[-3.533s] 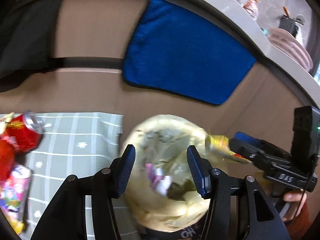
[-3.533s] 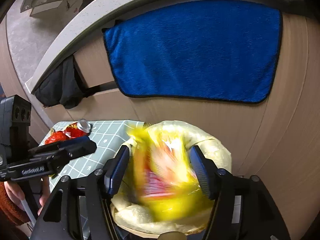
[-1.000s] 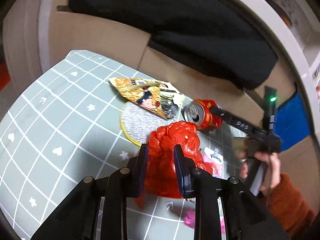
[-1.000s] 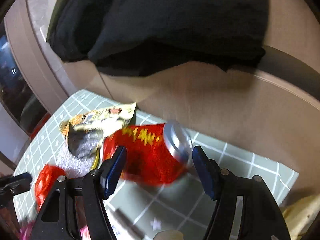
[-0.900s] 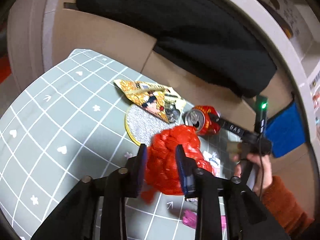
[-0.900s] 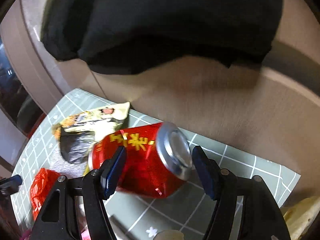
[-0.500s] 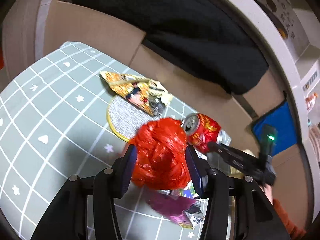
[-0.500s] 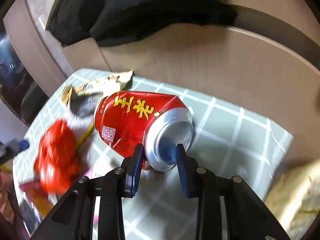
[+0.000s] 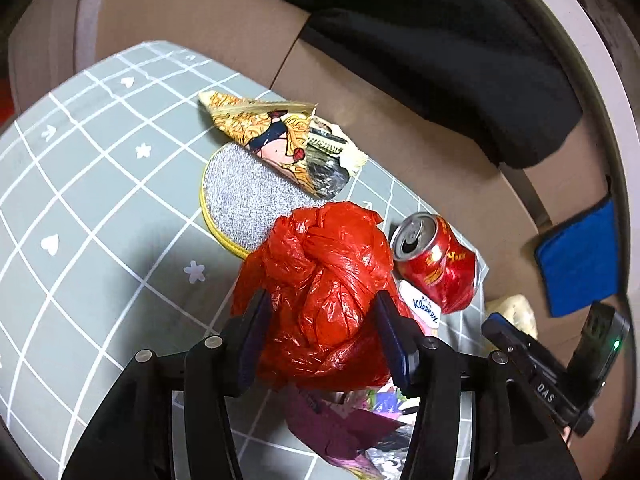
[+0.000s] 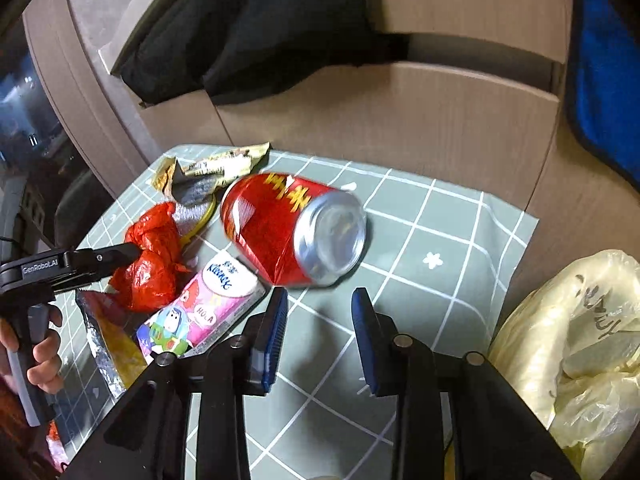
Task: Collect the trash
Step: 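Lift the red bag with the left tool while the right tool grasps and lifts the red can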
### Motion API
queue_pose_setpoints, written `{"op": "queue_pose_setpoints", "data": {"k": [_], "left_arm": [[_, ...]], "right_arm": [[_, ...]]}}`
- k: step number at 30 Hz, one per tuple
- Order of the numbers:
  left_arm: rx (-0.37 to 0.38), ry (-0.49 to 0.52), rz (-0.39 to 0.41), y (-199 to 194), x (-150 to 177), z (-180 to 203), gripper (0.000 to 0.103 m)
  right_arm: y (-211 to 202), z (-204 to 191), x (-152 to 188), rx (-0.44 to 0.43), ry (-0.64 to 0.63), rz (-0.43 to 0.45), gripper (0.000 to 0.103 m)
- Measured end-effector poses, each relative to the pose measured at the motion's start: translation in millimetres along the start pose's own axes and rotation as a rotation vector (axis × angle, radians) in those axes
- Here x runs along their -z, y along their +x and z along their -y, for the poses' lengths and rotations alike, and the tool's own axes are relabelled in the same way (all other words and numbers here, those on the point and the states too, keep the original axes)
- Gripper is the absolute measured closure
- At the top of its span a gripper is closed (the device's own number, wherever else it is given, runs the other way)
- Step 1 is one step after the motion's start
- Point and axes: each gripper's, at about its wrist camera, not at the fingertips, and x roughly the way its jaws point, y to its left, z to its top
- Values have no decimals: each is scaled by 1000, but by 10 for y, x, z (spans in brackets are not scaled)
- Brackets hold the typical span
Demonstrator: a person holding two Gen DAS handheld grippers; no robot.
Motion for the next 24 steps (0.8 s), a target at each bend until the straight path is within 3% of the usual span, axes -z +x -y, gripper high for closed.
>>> {"op": "queue_pose_setpoints", "data": {"k": [3,8,11,13,18,24], "left_arm": [[10,-27,-13,59,-9,-5,48],[-2,-14,-31,187,-59,89,46],[16,-29,-33,184,-79,95,54],[21,-21,-6,96,-69,89,62],[3,40,86,-221,-44,106,64],[-54,148,237,-639,-64,126,64]], "right_arm": [[-58,17,-9,-16,10,30,55],[-94,2,-65,-38,8,60,50],[-39,-64,-181,-59,-10,68,47],[69,-118,-268,-50,-22,55,43],[412,-75,-448,29,48,44,43],[707,27,-466,51,116,3,43]]}}
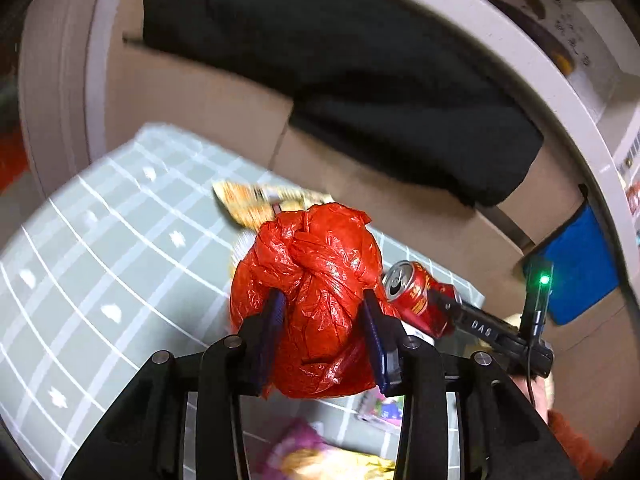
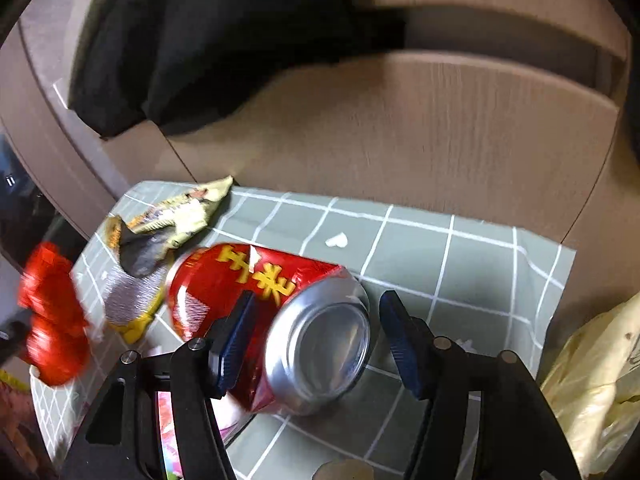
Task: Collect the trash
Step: 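Lift the red bag with the left tool while the right tool grasps and lifts the red can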
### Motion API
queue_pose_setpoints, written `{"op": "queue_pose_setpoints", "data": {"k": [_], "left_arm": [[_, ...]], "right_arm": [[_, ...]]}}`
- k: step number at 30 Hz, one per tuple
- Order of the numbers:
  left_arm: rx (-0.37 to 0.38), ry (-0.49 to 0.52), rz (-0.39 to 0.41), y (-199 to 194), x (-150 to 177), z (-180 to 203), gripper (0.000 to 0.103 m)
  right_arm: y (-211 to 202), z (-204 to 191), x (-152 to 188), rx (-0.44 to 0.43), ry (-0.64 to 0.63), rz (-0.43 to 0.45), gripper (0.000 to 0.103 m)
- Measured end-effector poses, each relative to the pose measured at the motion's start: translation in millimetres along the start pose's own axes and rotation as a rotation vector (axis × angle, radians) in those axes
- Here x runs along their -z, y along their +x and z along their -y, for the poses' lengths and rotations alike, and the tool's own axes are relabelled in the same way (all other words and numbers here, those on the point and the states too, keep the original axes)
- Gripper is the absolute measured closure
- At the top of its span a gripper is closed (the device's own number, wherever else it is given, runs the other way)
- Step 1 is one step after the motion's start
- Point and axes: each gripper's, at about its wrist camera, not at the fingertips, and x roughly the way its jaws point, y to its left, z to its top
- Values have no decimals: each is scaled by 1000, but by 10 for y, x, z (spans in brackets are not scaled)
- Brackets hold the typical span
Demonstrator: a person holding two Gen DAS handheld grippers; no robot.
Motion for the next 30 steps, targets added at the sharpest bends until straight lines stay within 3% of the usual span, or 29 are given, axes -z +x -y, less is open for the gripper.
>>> {"op": "queue_pose_setpoints", "data": {"k": [4,5,6,11,22,30], "left_arm": [[3,-8,10,-37,-25,-23,64],[6,-17,6,-31,-24,-29,64],[6,-20,3,-30,-21,-30,64],[-6,-11,8,-116,-6,35,64],[-5,78,119,-564,-177,623,64],[71,170,159,-835,-149,1307,64]], "right_arm": [[40,-49,39,1,-18,6,43],[47,-67,40,-11,-27,-3,45],[45,-83,42,-23,-35,-10,54],[-145,-179,62,-27,-125,1,55],[-1333,-245,-104,-37,-196,214,55],[-2190,47,-50,5,-171,354,55]]}}
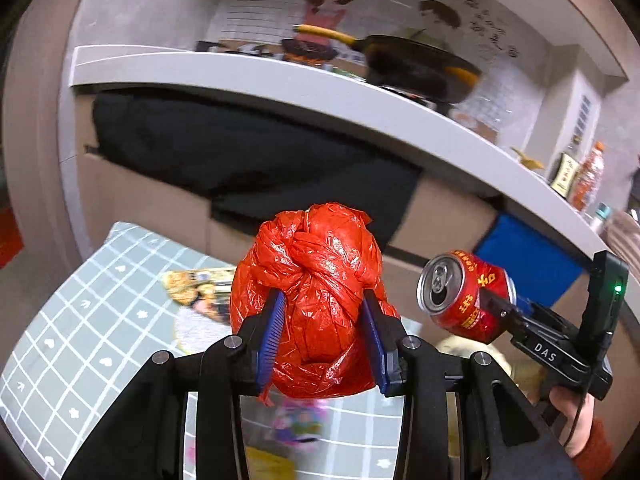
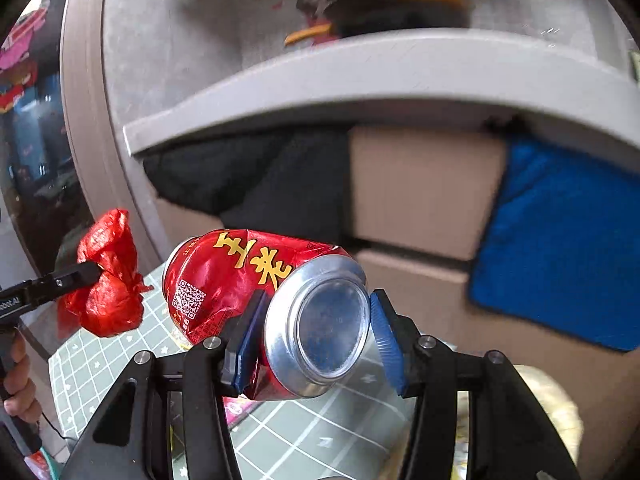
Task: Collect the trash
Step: 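Lift the red bag with the left tool while the right tool grasps and lifts the red can, then carry the red bag and red can over the yellow bin and release both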
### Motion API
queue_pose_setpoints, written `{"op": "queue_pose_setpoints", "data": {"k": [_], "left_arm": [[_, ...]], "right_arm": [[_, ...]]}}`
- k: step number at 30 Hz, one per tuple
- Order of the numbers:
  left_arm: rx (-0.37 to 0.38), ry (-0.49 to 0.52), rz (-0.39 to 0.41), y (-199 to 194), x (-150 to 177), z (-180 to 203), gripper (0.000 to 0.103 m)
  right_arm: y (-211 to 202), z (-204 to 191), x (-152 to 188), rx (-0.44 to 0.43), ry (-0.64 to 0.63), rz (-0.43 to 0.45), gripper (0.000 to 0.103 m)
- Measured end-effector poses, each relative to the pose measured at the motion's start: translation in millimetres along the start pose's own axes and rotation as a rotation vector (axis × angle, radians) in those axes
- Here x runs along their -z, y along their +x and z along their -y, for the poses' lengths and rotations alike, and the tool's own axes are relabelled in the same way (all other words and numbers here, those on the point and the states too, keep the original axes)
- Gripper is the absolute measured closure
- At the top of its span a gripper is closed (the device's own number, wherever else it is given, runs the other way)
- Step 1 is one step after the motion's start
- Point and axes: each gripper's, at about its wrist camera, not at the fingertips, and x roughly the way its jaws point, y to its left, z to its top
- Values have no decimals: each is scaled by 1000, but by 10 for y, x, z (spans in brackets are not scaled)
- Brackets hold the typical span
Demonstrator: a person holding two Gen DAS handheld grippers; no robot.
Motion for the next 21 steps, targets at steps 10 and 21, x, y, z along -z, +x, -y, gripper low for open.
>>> {"op": "queue_pose_setpoints", "data": {"k": [10,21], "left_arm": [[139,98,-42,206,142,1015,64],[297,198,-177,719,537,2005,64]], "right_arm": [[-974,677,79,153,51,107,55],[-1467,1500,441,299,143,93,55]]}}
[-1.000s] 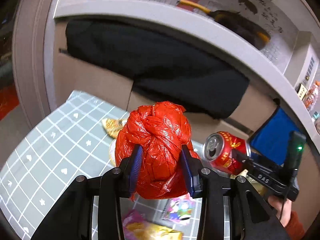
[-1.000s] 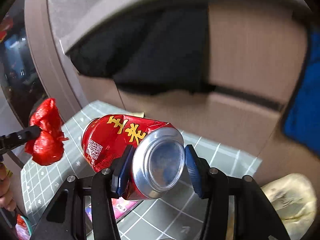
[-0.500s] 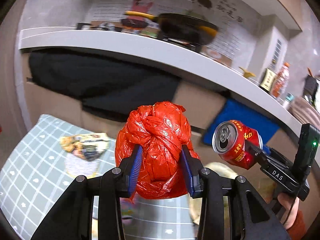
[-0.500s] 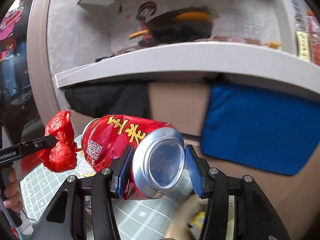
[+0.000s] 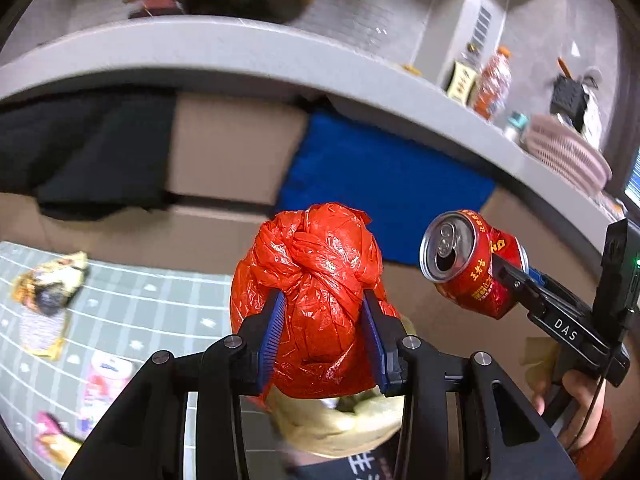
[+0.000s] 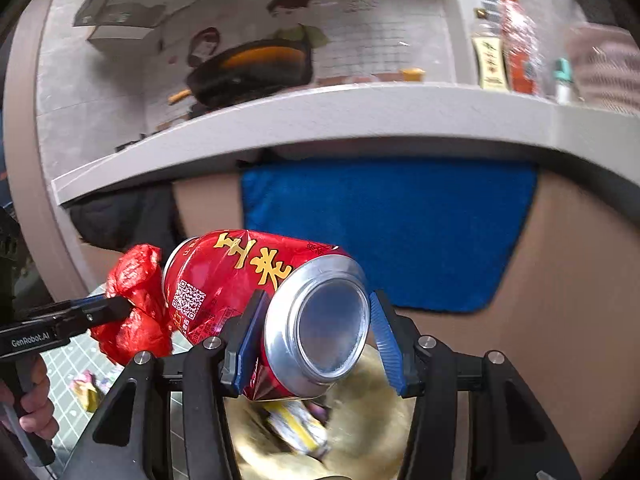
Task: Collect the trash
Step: 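Carry the red bag and red can over the yellow bin and release both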
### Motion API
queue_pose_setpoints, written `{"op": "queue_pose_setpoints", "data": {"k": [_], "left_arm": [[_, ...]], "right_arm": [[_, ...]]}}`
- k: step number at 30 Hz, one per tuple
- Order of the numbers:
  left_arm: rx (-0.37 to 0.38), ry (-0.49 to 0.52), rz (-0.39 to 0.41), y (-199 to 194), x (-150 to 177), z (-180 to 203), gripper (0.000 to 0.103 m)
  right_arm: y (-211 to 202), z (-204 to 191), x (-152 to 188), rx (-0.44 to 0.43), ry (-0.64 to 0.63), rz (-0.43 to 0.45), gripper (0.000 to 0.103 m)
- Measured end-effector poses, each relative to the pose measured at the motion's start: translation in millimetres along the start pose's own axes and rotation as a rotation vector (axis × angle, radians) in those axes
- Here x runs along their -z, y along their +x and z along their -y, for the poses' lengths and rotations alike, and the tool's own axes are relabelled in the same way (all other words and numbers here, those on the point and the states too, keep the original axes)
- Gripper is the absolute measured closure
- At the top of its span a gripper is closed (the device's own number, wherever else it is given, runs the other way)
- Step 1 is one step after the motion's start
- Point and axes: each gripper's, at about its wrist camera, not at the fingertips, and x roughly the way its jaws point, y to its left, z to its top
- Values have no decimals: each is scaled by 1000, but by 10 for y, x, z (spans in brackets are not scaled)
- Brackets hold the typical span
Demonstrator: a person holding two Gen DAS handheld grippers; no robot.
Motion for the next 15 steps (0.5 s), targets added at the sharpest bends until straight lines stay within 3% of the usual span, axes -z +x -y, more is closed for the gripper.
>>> {"op": "queue_pose_setpoints", "data": {"k": [7,15], "left_arm": [[37,17,-113,561,227,175,64],[36,24,-173,906,394,113,64]], "right_arm": [[162,360,289,26,50,-58,55],[554,471,563,16,88,-150,55]]}}
